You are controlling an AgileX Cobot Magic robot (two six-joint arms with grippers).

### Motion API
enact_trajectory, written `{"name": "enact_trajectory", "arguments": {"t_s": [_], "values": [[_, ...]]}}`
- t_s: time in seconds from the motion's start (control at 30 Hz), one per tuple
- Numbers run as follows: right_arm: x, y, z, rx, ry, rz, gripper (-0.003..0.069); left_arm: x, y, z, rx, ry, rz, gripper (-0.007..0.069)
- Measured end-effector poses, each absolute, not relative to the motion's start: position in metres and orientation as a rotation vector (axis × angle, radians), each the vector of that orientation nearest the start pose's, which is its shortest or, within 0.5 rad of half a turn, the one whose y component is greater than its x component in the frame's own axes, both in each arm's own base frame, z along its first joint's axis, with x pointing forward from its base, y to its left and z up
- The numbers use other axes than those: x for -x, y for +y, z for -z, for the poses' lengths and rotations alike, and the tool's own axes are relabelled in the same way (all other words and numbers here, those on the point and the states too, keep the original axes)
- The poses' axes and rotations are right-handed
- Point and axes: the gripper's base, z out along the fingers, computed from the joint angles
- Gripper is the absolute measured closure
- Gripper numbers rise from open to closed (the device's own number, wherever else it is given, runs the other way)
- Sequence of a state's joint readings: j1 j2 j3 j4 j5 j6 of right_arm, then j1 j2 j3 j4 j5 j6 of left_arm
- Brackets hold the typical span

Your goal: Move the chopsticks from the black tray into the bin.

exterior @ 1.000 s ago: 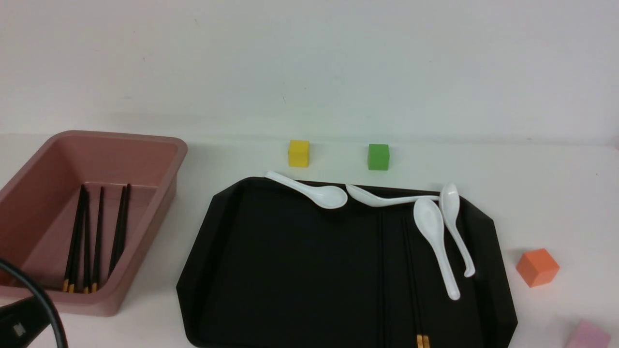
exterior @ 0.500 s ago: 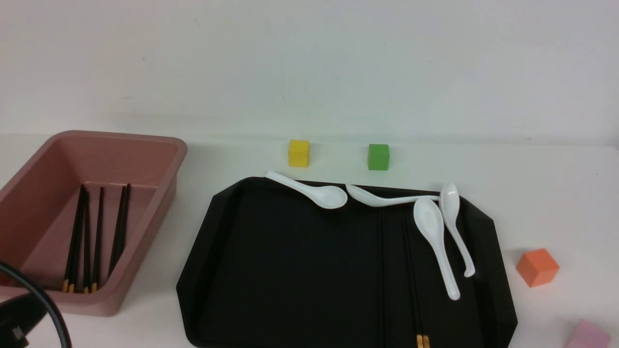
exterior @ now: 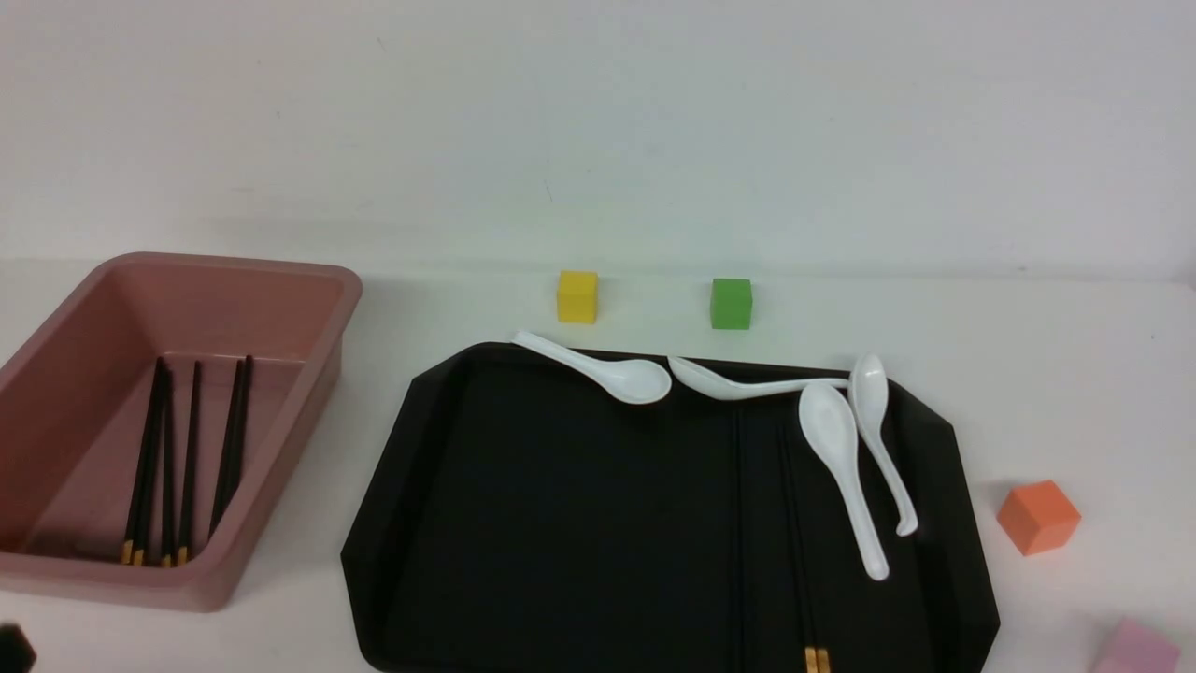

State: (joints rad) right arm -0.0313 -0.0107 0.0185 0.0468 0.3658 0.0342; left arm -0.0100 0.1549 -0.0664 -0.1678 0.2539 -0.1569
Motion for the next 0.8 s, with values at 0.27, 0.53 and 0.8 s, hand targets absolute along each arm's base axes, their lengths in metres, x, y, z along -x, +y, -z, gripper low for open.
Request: {"name": "enact_trajectory", "arguments": {"t_s": [0.27, 0.53, 0.8], "values": [[-0.053, 0.000, -0.175, -0.090, 1.855, -0.048, 0.0419, -0.055, -0.002, -0.178, 0.191, 1.787, 0.195, 0.0637], [-0.053, 0.000, -0.175, -0.090, 1.855, -0.048, 0.0419, -0.053, -0.002, -0.172, 0.206, 1.846, 0.184, 0.0634], [-0.053, 0.000, -0.175, -0.090, 1.855, -0.048, 0.0419, -0.053, 0.000, -0.170, 0.288, 1.857, 0.210, 0.0626]]}}
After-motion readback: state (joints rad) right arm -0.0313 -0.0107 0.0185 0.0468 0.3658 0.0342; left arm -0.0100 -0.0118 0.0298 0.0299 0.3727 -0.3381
